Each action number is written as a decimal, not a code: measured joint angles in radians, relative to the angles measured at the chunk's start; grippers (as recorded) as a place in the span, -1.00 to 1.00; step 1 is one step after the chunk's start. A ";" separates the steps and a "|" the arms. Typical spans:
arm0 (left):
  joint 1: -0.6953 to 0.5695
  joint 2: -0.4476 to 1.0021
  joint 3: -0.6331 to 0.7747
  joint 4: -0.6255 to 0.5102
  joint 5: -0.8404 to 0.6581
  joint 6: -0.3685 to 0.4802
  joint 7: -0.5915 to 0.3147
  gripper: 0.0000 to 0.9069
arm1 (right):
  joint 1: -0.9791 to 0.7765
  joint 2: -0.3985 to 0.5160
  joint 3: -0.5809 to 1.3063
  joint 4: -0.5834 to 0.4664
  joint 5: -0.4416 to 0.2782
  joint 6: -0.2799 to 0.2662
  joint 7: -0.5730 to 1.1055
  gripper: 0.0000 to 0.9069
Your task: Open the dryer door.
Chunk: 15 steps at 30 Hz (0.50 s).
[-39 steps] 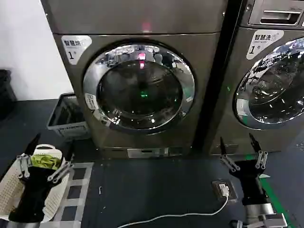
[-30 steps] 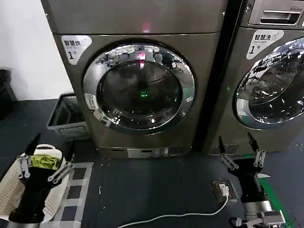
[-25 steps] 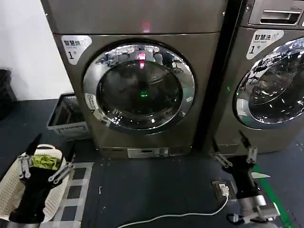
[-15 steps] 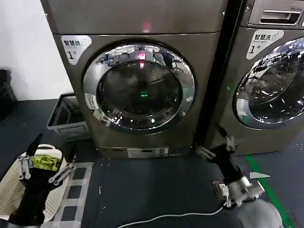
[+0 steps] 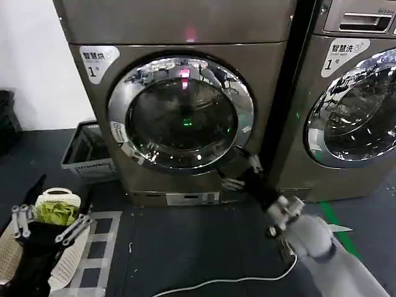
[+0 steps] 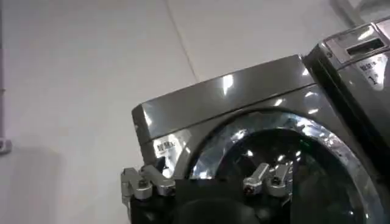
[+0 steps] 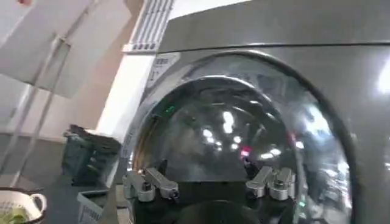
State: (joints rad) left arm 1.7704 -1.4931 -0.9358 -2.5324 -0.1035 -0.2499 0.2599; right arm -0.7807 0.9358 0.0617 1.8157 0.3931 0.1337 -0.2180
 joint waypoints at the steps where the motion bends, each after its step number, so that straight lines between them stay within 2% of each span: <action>1: 0.001 -0.001 -0.001 -0.002 0.000 -0.001 0.001 1.00 | 0.025 0.002 -0.023 -0.015 0.002 0.000 0.000 1.00; 15: 0.009 -0.011 -0.002 -0.016 0.003 -0.002 0.016 1.00 | 0.293 0.093 -0.265 -0.193 0.024 0.003 -0.002 1.00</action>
State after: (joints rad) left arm 1.7798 -1.5040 -0.9376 -2.5482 -0.1005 -0.2518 0.2757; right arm -0.4879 1.0288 -0.2038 1.6228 0.4176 0.1371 -0.2197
